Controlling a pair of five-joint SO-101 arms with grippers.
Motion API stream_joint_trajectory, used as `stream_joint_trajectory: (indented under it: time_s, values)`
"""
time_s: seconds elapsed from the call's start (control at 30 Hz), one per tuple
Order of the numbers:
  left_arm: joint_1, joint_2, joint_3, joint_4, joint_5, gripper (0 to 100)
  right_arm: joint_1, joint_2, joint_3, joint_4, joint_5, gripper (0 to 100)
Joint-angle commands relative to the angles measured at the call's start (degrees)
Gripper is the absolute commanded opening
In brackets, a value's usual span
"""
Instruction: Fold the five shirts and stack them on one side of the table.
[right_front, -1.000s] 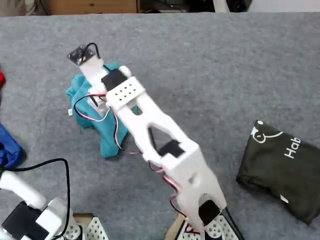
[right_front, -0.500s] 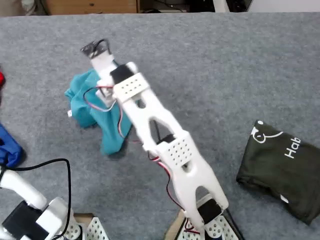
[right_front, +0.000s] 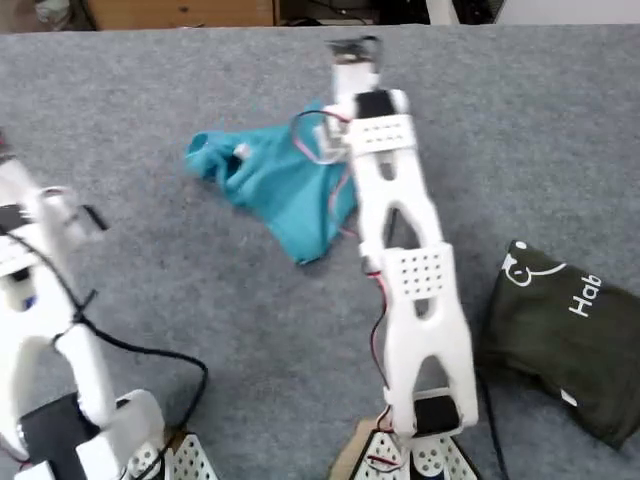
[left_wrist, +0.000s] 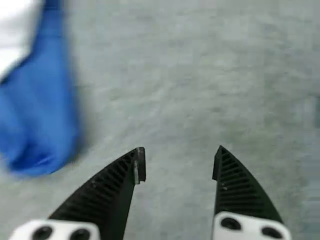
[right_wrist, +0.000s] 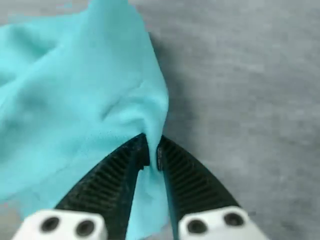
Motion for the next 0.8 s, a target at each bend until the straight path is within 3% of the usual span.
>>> stream_joint_trajectory:
  time_s: [0.0, 0.17, 0.27, 0.67, 0.77]
  values:
    - [8.97, -1.27, 2.73, -10.37, 5.54, 22, 5.05, 3.65, -2.77, -4.48, -0.18, 1.2]
    - [16.88, 2.95, 1.85, -23.03, 18.29, 22, 5.49, 5.49, -6.46, -5.1, 4.75, 1.2]
    - [20.31, 9.01, -3.16, -24.62, 22.86, 22, 5.58, 5.49, -6.37, -5.1, 6.33, 1.2]
    - [27.34, 37.85, -33.85, -10.2, 26.9, 22, 5.23, 6.55, -6.9, -5.19, 7.21, 1.2]
    - [27.34, 41.89, -37.71, -8.26, 28.48, 18, 5.23, 6.55, -6.9, -5.27, 7.21, 1.2]
